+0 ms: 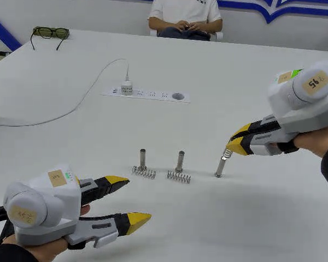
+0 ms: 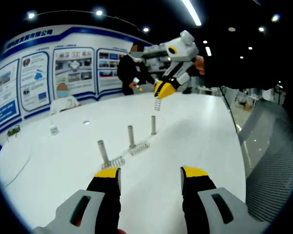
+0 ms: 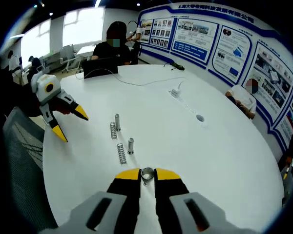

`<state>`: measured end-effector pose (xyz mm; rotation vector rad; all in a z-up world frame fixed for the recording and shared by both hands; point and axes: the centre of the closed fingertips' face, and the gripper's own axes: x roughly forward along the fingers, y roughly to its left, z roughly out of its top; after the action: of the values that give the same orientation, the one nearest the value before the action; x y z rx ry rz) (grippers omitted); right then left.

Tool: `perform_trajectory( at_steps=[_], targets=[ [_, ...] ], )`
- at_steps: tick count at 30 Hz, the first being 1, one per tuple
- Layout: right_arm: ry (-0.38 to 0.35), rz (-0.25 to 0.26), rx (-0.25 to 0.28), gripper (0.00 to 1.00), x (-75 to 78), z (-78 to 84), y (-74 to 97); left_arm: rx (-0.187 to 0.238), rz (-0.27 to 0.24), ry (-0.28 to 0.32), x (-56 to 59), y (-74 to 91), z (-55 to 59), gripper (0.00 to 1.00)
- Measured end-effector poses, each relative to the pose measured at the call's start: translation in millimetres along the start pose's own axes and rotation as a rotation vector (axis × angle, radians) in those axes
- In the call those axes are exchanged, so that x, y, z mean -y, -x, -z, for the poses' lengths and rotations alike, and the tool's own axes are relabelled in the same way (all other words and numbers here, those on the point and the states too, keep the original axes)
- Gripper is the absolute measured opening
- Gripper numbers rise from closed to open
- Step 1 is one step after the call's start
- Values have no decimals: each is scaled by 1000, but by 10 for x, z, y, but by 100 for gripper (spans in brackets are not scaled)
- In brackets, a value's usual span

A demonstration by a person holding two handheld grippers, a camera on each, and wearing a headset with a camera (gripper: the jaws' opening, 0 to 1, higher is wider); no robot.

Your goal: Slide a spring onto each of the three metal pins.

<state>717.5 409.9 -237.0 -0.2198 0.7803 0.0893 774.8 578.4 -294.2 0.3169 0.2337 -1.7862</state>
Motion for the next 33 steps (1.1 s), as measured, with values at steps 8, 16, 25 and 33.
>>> perform_trajectory(
  at_steps=[8,16,25,33],
  targets=[
    [-20,2,-11,12,74,34,-106,-1,-6,4,-13,14,5,50],
    [-32,-9,-36,12,73,112,-192,-5,-12,7,-23,30,21,50],
    [-45,-12,-49,12,55,196,-298,-8,-13,8,-22,33,30,50],
    [-67,-3,-55,12,51,278,-397,-10,-12,8,-21,33,36,50]
  ],
)
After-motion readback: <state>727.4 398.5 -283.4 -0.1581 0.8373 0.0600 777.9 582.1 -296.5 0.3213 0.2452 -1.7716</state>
